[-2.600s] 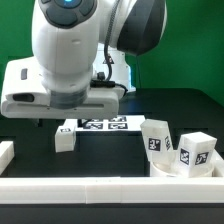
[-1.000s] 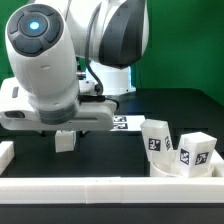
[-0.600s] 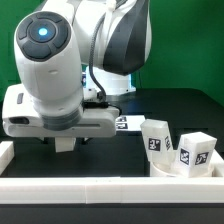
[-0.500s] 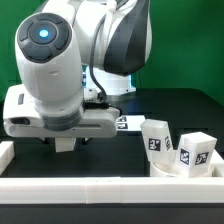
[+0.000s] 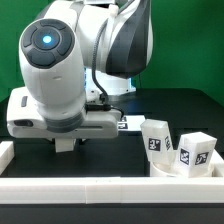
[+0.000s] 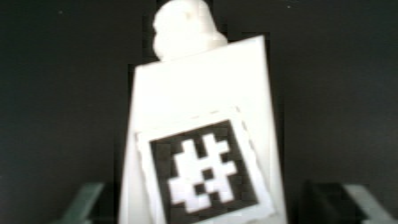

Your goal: Assemble stool

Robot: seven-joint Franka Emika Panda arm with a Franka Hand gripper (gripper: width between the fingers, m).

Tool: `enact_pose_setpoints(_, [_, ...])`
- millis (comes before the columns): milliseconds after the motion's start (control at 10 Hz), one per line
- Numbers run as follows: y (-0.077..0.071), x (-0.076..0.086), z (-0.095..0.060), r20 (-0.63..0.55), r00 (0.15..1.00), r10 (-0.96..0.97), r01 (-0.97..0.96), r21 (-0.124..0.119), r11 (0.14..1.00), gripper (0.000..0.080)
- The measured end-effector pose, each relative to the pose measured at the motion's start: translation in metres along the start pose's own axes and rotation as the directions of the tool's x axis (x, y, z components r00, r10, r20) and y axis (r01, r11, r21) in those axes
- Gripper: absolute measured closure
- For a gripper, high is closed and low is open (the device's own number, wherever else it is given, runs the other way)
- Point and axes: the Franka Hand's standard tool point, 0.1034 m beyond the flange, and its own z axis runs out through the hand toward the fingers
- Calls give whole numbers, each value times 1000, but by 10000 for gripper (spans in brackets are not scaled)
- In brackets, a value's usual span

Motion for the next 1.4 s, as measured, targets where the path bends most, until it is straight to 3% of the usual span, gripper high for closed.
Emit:
enact_pose_setpoints(100, [0, 0, -1, 0, 1000, 0, 0, 0, 1000, 475])
enact_pose_setpoints(400, [0, 3, -8, -14, 1000, -2, 2, -3, 1000, 475])
enact_pose_setpoints(600, [-8, -3, -29, -25, 1000, -1, 1, 4, 1000, 475])
enact_pose_setpoints(800, [-27, -11, -51, -40, 996, 85, -84, 32, 996, 475])
enact_pose_setpoints(1000, [-69, -16, -72, -62, 977, 202, -199, 40, 979, 475])
enact_pose_setpoints(1100, [-78, -18, -81, -64, 970, 233, -230, 49, 972, 475])
enact_pose_setpoints(1200, [-79, -18, -89, -68, 965, 253, -250, 49, 967, 475])
enact_pose_setpoints(1300, [-70, -17, -88, -73, 969, 236, -237, -3, 972, 475])
enact_pose_setpoints(1400, [-71, -15, -87, -84, 968, 237, -237, 3, 971, 475])
